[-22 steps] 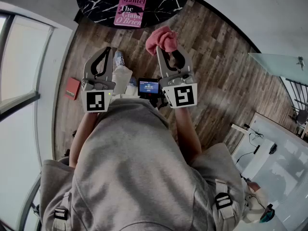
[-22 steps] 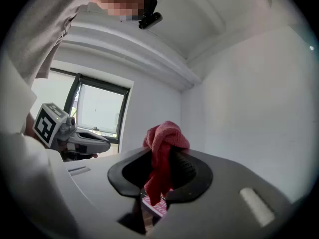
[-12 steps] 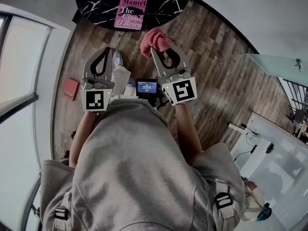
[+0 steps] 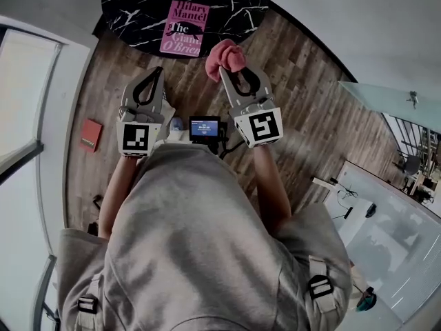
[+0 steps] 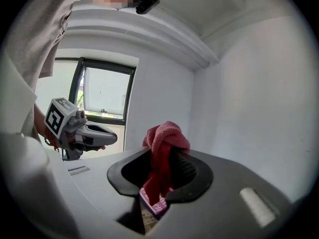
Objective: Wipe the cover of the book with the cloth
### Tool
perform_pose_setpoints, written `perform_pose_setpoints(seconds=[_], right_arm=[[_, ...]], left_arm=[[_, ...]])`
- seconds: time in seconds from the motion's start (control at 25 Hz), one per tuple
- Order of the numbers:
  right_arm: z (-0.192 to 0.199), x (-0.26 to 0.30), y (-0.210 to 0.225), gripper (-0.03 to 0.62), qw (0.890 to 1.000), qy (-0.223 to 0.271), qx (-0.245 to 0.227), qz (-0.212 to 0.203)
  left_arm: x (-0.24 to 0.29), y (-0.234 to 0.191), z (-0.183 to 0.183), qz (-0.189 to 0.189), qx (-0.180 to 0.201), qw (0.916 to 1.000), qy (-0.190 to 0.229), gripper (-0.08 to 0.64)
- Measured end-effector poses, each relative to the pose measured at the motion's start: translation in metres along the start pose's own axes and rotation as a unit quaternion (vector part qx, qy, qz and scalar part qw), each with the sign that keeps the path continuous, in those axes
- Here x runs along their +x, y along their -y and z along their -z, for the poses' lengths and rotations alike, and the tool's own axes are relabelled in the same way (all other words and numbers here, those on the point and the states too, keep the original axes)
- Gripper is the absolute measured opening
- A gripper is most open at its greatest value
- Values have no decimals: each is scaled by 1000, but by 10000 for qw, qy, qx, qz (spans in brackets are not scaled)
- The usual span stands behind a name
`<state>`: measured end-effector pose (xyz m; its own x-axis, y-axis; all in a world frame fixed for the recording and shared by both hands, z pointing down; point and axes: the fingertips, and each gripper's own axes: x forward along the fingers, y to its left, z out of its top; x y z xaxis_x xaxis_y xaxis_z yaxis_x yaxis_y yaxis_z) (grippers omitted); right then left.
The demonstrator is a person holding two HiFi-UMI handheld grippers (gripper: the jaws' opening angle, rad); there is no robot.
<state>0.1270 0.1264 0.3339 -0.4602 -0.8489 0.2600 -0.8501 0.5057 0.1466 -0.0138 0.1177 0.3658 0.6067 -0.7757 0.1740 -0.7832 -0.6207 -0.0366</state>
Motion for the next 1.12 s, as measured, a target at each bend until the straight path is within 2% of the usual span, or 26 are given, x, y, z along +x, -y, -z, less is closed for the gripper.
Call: perform_pose_setpoints(seconds=[0.12,0.36,0.44,0.56,0.76,0.88,0.96,1.12], right_arm=[[-6,21,14,110,9999,81,-77,9],[-11,76,43,112,9994,-220,-245,103],[-10,93,55,112,9988,-346,-298,155],[3,113,74,112,9963,-650,-320,454],[28,150,93,112,9931,-914,-306,673],[56,168,102,112,9888,-1198,-557,688],[72,180,109,112,9857,-1408,-661,653],[99,208,124,112,9806,-1695,-940,299]], left_arm=[[17,-14,4,96,-41,9998,166,2],[49,-62,20,369,-48,9993,13,3],[59,-75,29,486,-222,9985,-120,3],[68,-86,37,699,-517,9961,-175,3],[87,-93,52,1068,-207,9935,-344,5],[91,-93,64,1232,-55,9913,-470,5],[95,-96,74,1265,-92,9903,-570,5],[113,-100,106,1286,-140,9875,-897,12]])
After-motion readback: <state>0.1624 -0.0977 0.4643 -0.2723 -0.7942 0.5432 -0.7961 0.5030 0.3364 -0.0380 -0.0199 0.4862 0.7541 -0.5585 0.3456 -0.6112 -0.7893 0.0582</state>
